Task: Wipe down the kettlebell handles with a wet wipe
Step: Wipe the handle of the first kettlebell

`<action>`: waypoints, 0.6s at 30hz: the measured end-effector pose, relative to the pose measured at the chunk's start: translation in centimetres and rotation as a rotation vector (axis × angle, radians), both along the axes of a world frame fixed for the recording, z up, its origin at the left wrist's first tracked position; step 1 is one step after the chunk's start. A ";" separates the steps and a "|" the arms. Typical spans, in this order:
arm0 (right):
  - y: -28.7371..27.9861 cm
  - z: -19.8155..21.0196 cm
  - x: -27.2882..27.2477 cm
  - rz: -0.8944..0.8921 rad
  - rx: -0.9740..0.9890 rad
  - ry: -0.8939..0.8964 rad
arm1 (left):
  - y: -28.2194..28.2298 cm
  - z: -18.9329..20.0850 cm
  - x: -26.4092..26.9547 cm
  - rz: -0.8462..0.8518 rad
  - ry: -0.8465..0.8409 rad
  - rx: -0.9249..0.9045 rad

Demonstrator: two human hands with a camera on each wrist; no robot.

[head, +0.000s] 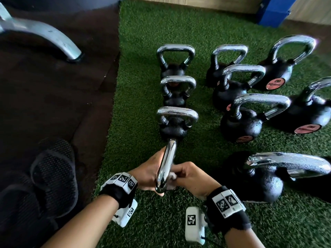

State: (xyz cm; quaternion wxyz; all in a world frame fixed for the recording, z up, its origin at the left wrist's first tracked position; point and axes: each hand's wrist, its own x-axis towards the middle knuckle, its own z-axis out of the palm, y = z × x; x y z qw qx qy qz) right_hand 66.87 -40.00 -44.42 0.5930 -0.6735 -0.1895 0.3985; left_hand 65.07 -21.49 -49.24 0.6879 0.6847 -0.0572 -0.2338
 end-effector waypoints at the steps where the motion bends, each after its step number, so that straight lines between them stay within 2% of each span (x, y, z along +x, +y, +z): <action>1: 0.2 -0.2 -0.3 -0.062 0.063 0.075 | -0.1 -0.2 0.1 0.004 0.015 -0.024; 4: 0.9 -0.6 -0.8 -0.229 0.215 0.260 | -0.3 -1.1 0.3 0.007 0.101 -0.126; 6: 1.1 -0.8 -0.9 -0.263 0.251 0.299 | -0.3 -1.4 0.5 0.009 0.088 -0.093; 10: 1.3 -1.2 -0.7 -0.271 0.237 0.221 | -0.1 -1.3 0.2 -0.011 0.050 0.043; 13: 2.0 -1.5 -0.5 -0.420 0.247 0.170 | 0.0 -1.3 -0.1 -0.006 -0.005 0.136; 18: 2.5 -1.4 -0.6 -0.506 0.098 0.013 | -0.1 -0.4 -0.1 -0.069 -0.209 0.291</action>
